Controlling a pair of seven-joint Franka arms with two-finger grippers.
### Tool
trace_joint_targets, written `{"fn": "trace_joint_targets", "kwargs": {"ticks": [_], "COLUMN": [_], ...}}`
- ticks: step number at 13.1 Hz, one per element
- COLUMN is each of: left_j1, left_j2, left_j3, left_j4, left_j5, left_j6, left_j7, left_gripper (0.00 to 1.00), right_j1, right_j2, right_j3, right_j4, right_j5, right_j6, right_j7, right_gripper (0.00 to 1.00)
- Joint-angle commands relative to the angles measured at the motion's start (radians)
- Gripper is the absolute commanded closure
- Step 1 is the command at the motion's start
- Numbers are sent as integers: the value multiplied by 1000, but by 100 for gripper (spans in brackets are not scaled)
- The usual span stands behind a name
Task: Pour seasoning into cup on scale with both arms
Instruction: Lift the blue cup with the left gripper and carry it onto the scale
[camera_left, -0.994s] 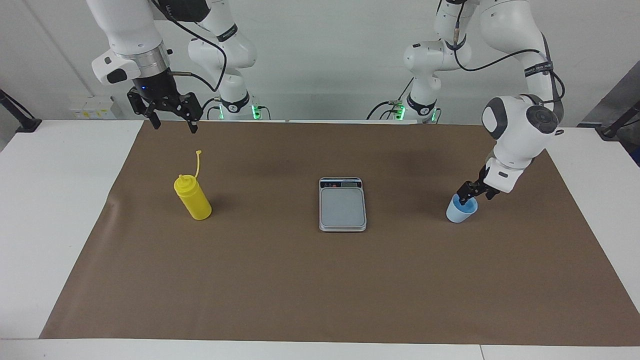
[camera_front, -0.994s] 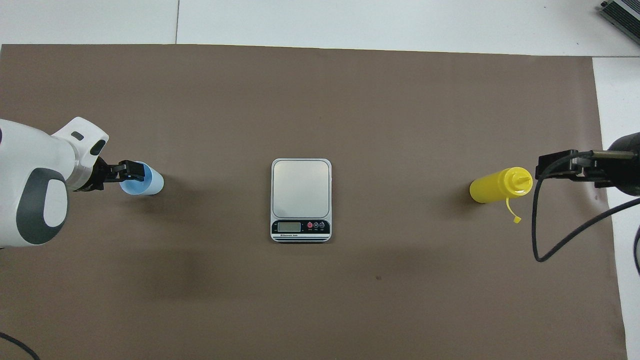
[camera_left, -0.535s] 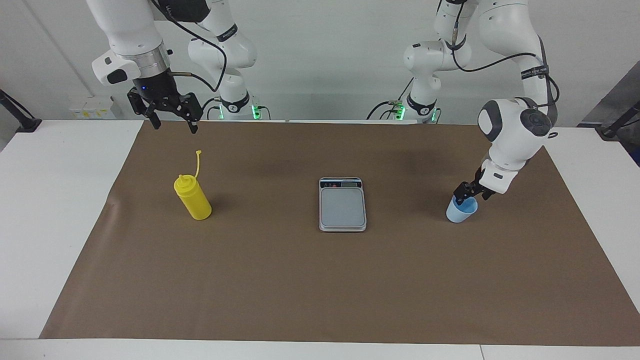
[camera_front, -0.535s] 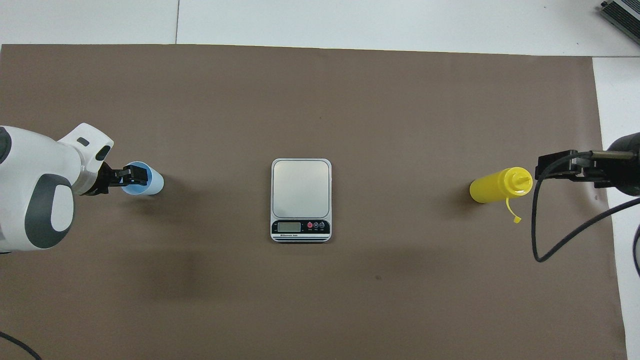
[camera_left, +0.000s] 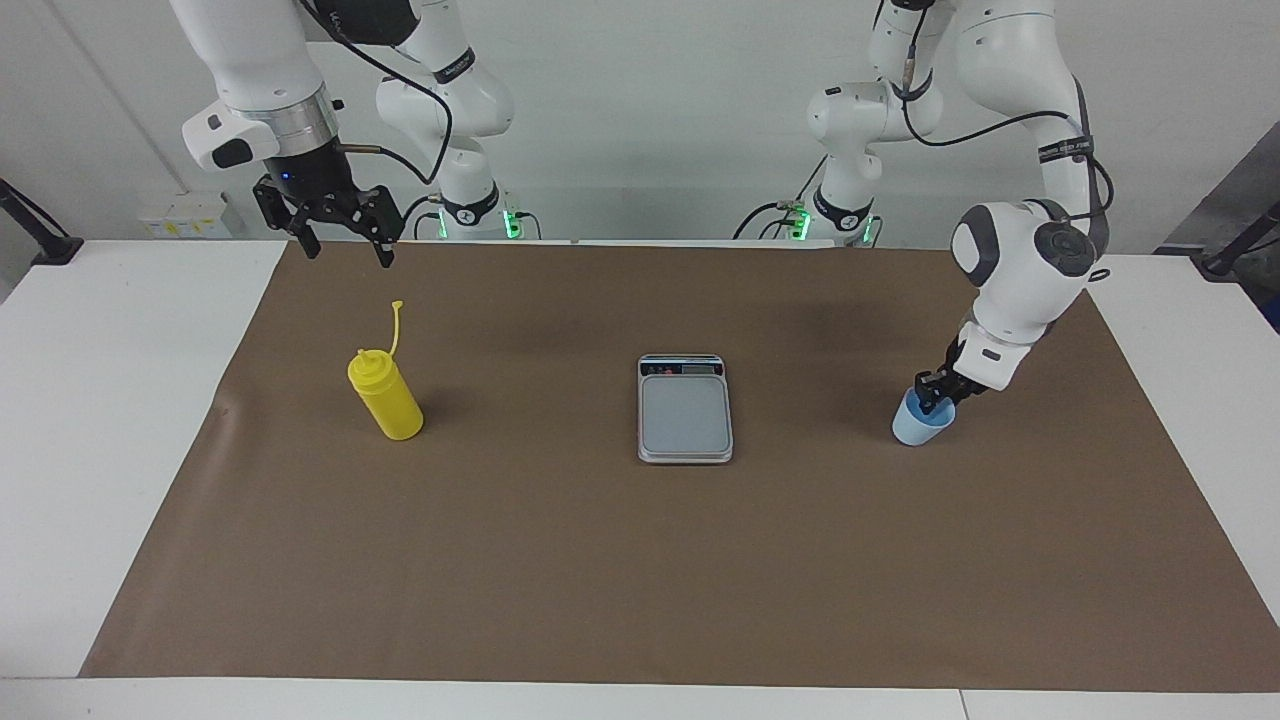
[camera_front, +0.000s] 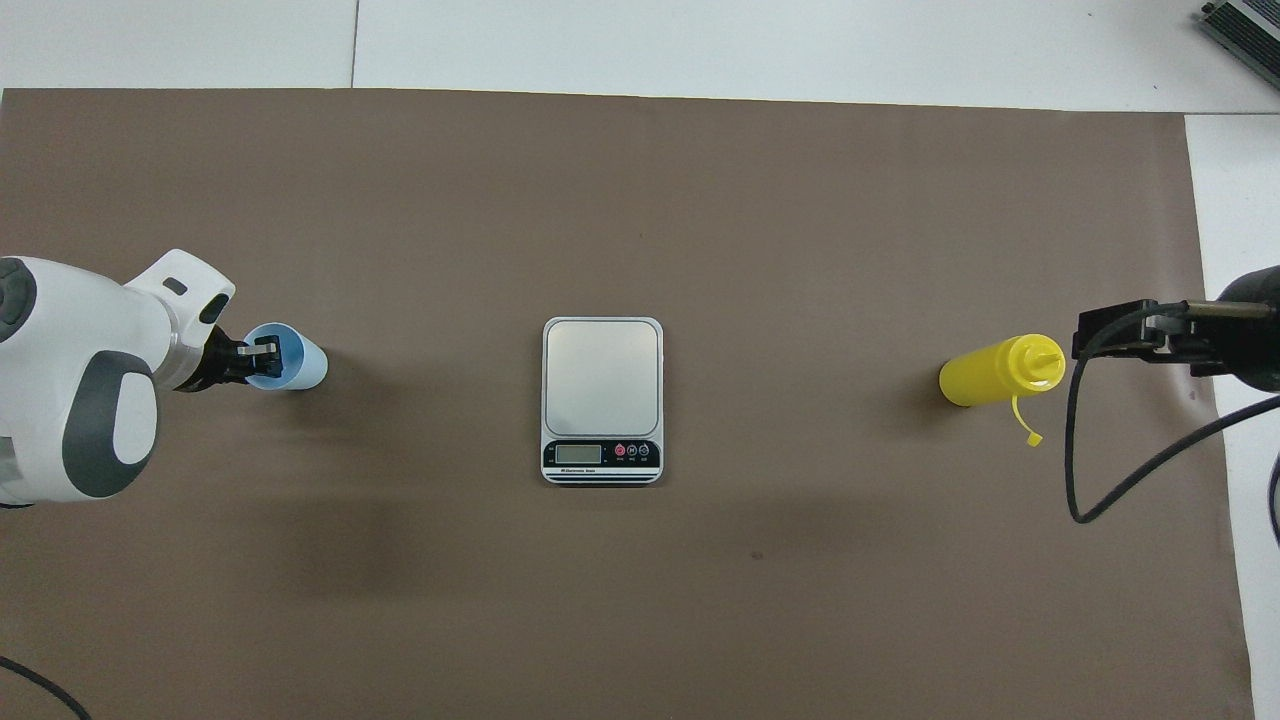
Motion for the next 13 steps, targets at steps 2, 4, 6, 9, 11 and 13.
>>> {"fn": "trace_joint_targets", "kwargs": {"ticks": [2,4,6,9,11,13], "left_j1": [12,7,1,-7,-7,-40], "left_j2": [11,39,45,37,37,42], "left_j3": [-1,-1,-3,-33,-91,-144], "left_j4": [46,175,285,396,448,462], "left_j5": [-1,8,8,-1,-15,-36], "left_j6": [-49,-187,-305,-439,-500,-481], "left_j7": [20,23,24,23,4,-80], "left_gripper": [100,100,100,100,100,100], "right_j1": [-20,-20,-20,-23,-25,-25], "right_j2": [-29,-29,-29,-29,-29,-29], "right_j3": [9,9,9,9,7,7], "right_j4": [-34,-34,-34,-35,-35,-40], "right_j5": [19,19,19,19,19,19], "right_j6": [21,19,21,21,22,22], "right_j7": [-4,-4,-4,-5,-5,-5], "right_gripper": [0,0,0,0,0,0]}}
